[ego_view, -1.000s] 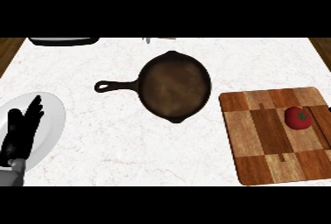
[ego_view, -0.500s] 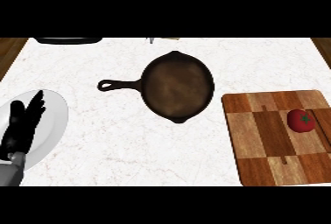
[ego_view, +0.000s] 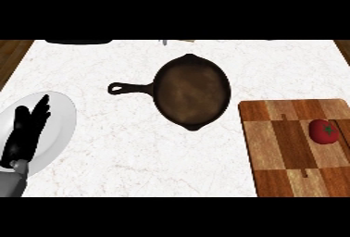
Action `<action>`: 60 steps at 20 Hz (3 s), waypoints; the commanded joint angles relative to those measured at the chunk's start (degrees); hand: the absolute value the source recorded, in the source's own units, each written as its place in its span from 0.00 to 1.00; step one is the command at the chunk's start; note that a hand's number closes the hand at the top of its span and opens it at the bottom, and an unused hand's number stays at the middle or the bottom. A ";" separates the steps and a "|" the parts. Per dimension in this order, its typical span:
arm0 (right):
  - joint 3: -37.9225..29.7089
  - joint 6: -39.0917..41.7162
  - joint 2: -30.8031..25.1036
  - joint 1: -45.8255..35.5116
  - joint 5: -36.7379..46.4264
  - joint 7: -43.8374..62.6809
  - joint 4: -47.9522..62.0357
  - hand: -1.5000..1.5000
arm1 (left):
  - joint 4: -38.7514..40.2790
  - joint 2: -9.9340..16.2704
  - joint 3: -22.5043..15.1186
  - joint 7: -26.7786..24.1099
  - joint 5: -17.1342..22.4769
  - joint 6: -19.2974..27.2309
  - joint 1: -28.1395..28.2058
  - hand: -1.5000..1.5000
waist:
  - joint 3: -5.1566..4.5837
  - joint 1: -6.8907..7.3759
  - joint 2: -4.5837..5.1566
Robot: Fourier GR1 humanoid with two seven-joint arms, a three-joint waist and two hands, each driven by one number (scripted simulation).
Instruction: Pick the tomato from the cutting board and place it in the pan
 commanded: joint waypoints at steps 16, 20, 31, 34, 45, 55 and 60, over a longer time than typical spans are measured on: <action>11.45 2.20 10.86 -0.75 22.52 9.49 -2.77 0.00 | 0.78 -4.57 3.96 -2.20 -4.89 -1.32 2.37 0.50 | 0.13 -1.10 -0.21; 9.76 5.81 11.65 -3.06 25.25 10.28 -1.22 0.00 | 5.86 -5.53 5.37 -4.23 -6.28 -3.71 -0.68 0.50 | 0.12 -1.11 -0.14; 10.21 5.44 18.73 -0.87 35.25 6.55 0.40 0.00 | -0.24 -4.46 9.96 4.15 -8.21 -6.03 -2.46 0.50 | 0.14 -1.20 -0.18; 6.33 5.35 17.59 4.27 35.64 3.14 -2.23 0.00 | 1.28 -6.56 10.44 0.46 -9.60 -6.24 -1.11 0.50 | 0.13 -1.45 -0.23; 5.87 6.17 24.37 -4.17 44.35 2.11 8.08 0.00 | -0.96 -8.70 12.72 1.91 -12.78 -8.59 0.34 0.50 | 0.14 -1.05 -0.19; 8.12 -6.53 24.27 -5.72 53.50 -7.39 17.34 1.00 | -2.42 -9.82 13.09 4.37 -13.69 -8.91 -1.29 0.50 | 0.16 -0.91 -0.13; 7.81 -5.93 24.87 -5.15 55.92 -6.86 15.10 1.00 | -1.28 -13.94 11.49 2.96 -17.03 -5.93 -0.83 0.50 | 0.13 -1.20 -0.18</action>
